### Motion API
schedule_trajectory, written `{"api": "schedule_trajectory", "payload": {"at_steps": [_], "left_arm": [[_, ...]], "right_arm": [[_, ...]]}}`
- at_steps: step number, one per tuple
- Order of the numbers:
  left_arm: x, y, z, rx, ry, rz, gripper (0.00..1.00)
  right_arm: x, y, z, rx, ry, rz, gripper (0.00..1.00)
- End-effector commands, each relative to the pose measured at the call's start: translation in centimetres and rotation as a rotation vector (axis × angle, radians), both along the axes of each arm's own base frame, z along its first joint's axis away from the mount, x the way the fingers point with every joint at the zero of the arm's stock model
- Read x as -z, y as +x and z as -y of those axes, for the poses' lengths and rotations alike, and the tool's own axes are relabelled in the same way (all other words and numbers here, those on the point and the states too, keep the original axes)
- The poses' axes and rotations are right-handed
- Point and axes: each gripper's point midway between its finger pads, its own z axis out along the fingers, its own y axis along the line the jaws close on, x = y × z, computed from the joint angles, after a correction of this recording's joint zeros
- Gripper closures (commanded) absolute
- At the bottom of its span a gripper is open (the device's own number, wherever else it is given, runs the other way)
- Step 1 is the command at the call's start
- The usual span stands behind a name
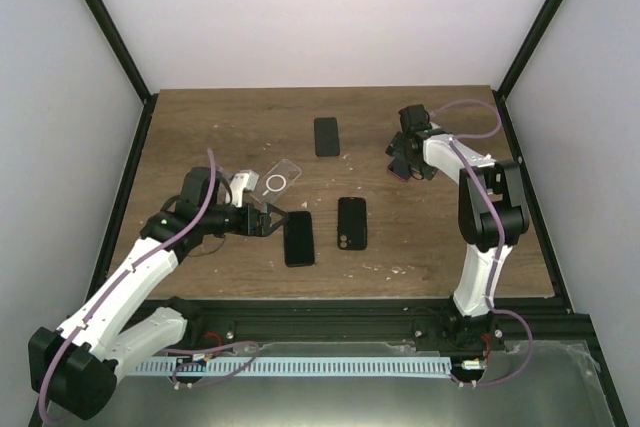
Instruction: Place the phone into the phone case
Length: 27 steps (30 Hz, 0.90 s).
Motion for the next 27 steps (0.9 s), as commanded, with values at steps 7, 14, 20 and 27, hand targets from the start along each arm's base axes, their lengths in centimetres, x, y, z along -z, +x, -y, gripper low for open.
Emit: {"api": "schedule_trajectory", "payload": {"at_steps": [7, 14, 20, 27], "left_arm": [[-0.6, -0.4, 0.0, 0.023, -0.018, 0.035, 0.0], [-0.3, -0.4, 0.0, 0.02, -0.01, 0.024, 0.0], [-0.3, -0.3, -0.1, 0.012, -0.008, 0.027, 0.0], [-0.3, -0.3, -0.2, 0.01, -0.007, 0.028, 0.0]], "right_arm": [[1.0, 2.7, 1.0, 0.075, -0.007, -0.015, 0.01], [2.4, 3.1, 1.4, 0.128, -0.014, -0.057, 0.01], [3.2, 3.3, 1.7, 0.139, -0.022, -0.065, 0.02], [4.2, 3.5, 2.3, 0.129, -0.028, -0.08, 0.05]]}}
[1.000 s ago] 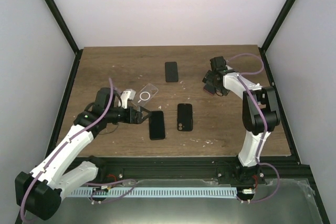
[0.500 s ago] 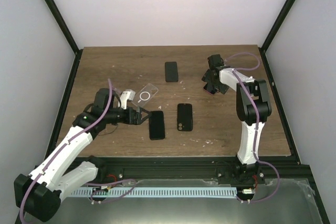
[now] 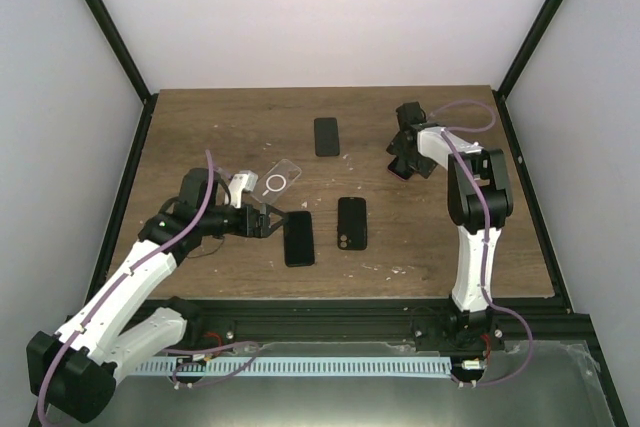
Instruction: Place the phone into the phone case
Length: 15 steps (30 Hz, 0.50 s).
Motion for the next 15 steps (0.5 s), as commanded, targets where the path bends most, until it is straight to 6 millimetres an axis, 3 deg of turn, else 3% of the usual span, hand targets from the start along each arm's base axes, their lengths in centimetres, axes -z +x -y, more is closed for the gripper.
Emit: {"api": "schedule_trajectory", "payload": {"at_steps": [1, 15], "left_arm": [[0.1, 0.1, -0.2, 0.0, 0.004, 0.013, 0.0], [0.2, 0.3, -0.4, -0.015, 0.014, 0.018, 0.0]], "right_arm": [[0.5, 0.8, 1.2, 0.023, -0.021, -0.007, 0.05], [2.2, -0.1, 0.9, -0.121, -0.048, -0.085, 0.14]]}}
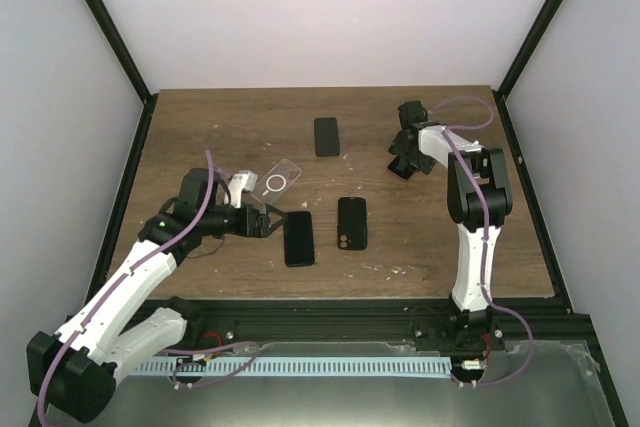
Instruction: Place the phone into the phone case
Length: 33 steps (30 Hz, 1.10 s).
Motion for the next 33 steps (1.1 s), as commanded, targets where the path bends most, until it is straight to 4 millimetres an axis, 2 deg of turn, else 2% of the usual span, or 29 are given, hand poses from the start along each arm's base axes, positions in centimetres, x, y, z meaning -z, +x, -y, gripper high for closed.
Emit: {"api": "schedule_trajectory", "payload": {"at_steps": [1, 8, 15, 22, 29, 33], "left_arm": [[0.1, 0.1, -0.3, -0.007, 0.007, 0.014, 0.0], [0.1, 0.1, -0.3, -0.011, 0.008, 0.016, 0.0], [0.2, 0.2, -0.4, -0.012, 0.008, 0.013, 0.0], [-0.1, 0.2, -0.6, -0.027, 0.013, 0.028, 0.0], [0.1, 0.3, -0.6, -0.025, 0.017, 0.02, 0.0], [0.0, 0.3, -0.6, -0.027, 0.018, 0.023, 0.0]], "right_arm": [[2.1, -1.1, 0.4, -0.064, -0.018, -0.086, 0.14], [2.1, -2.9, 0.3, -0.1, -0.003, -0.085, 0.14], [1.3, -1.4, 0.9, 0.008, -0.017, -0.112, 0.09], [2.1, -1.4, 1.0, 0.05, -0.013, -0.126, 0.04], [2.9, -1.3, 1.1, 0.037, -0.032, -0.153, 0.08], [3.2, -1.9, 1.1, 0.01, -0.037, -0.181, 0.12]]}}
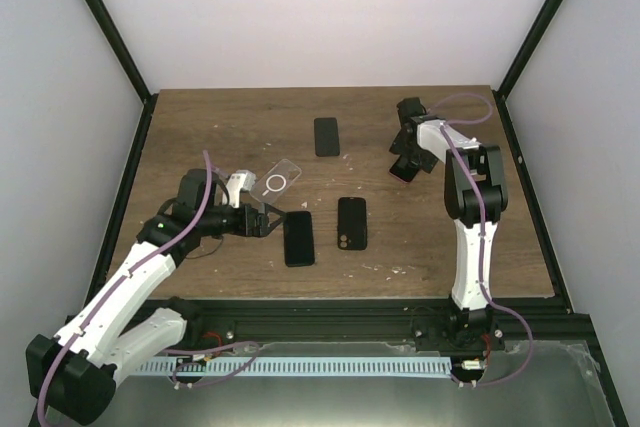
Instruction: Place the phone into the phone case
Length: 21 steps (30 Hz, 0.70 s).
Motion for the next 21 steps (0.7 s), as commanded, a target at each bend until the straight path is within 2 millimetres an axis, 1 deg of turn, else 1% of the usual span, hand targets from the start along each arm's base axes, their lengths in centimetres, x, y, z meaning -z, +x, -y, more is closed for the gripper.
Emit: {"api": "schedule_trajectory", "payload": {"at_steps": [1, 3, 5, 9, 12, 13, 14, 21], "left_arm": [[0.1, 0.1, -0.3, -0.008, 0.009, 0.012, 0.0], [-0.1, 0.2, -0.4, -0.015, 0.01, 0.019, 0.0], [-0.1, 0.1, -0.4, -0.018, 0.009, 0.023, 0.0], [-0.2, 0.2, -0.4, -0.018, 0.009, 0.024, 0.0], [-0.1, 0.1, -0.4, -0.016, 0.008, 0.021, 0.0], [-0.1, 0.2, -0.4, -0.019, 0.009, 0.021, 0.0], [0.0, 0.2, -0.5, -0.022, 0.012, 0.017, 0.0], [0.6, 0.7, -1.2, -0.08, 0.04, -0.006, 0.0]], "right_arm": [[2.9, -2.2, 0.5, -0.01, -0.009, -0.118, 0.12], [2.9, -2.7, 0.2, -0.044, 0.004, -0.121, 0.14], [2.7, -3.1, -0.6, -0.11, 0.036, -0.105, 0.17], [1.5, -4.5, -2.1, -0.257, 0.08, -0.034, 0.2], [0.8, -6.4, -2.7, -0.33, 0.097, -0.017, 0.21], [0.2, -7.0, -2.9, -0.348, 0.103, -0.006, 0.21], [0.5, -8.0, -3.1, -0.365, 0.106, -0.015, 0.21], [0.8, -13.3, -5.3, -0.469, 0.133, -0.042, 0.21]]}}
